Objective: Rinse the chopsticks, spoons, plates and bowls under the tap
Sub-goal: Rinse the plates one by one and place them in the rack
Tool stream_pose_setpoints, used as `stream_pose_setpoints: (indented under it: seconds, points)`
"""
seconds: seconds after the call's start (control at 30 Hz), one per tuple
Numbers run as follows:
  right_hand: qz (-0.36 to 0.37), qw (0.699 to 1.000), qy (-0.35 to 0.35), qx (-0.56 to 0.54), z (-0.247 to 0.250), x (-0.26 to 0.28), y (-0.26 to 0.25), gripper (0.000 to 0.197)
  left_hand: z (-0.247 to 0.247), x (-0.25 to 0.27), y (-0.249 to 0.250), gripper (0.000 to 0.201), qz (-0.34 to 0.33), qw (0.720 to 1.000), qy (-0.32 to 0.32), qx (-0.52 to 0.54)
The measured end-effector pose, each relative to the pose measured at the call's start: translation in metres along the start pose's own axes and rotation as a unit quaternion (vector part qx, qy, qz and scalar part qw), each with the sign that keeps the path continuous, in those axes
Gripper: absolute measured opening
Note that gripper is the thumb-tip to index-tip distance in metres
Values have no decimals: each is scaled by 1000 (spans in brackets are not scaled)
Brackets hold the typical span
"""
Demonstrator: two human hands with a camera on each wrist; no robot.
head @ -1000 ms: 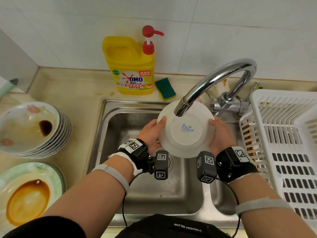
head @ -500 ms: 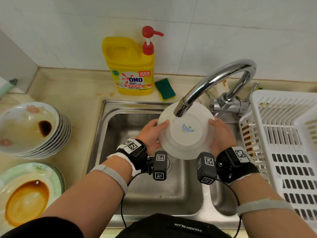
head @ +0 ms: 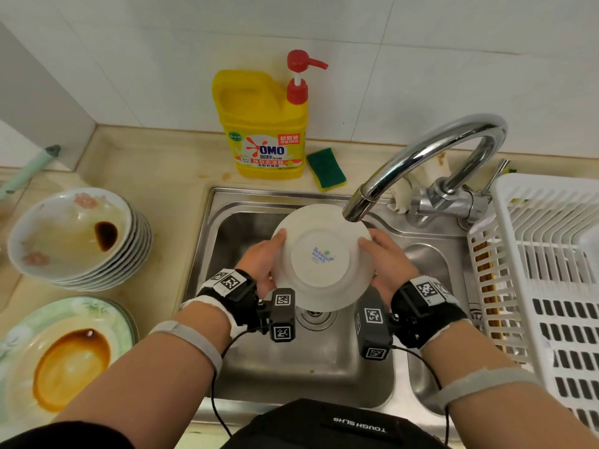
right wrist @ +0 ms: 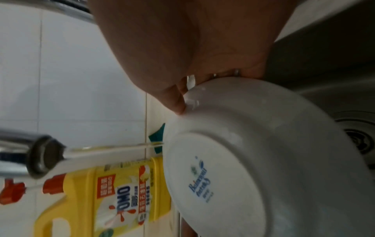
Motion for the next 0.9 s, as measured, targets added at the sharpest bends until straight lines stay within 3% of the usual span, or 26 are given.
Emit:
stream_pose_setpoints:
  seconds: [0.27, 0.4, 0.6, 0.77, 0.9]
  points:
    - [25, 997, -49, 59, -34, 3, -7, 20, 20, 14, -1, 118, 35, 999, 5, -17]
    - [41, 996, -71, 37, -38, 0, -11, 22, 15, 29, 8, 79, 9, 999, 3, 33]
    - [18, 999, 0, -31, -25, -1, -17, 25, 0, 40, 20, 53, -68, 997, -18, 39]
    - [-61, 986, 15, -153, -14, -6, 0, 49, -13, 47, 28, 51, -153, 988, -20, 24]
    - [-112, 982, -32, -149, -13, -4, 9, 93, -19, 48, 34, 55, -188, 981, -33, 21]
Point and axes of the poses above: each hand's wrist, its own x-axis away from the middle knuckle, its own z-axis out of the back of the hand, y = z × x, the point moved 7 cm from there along -x, towards the middle knuckle, and after that the axes turned 2 degrees about -x, right-handed, at the moved point
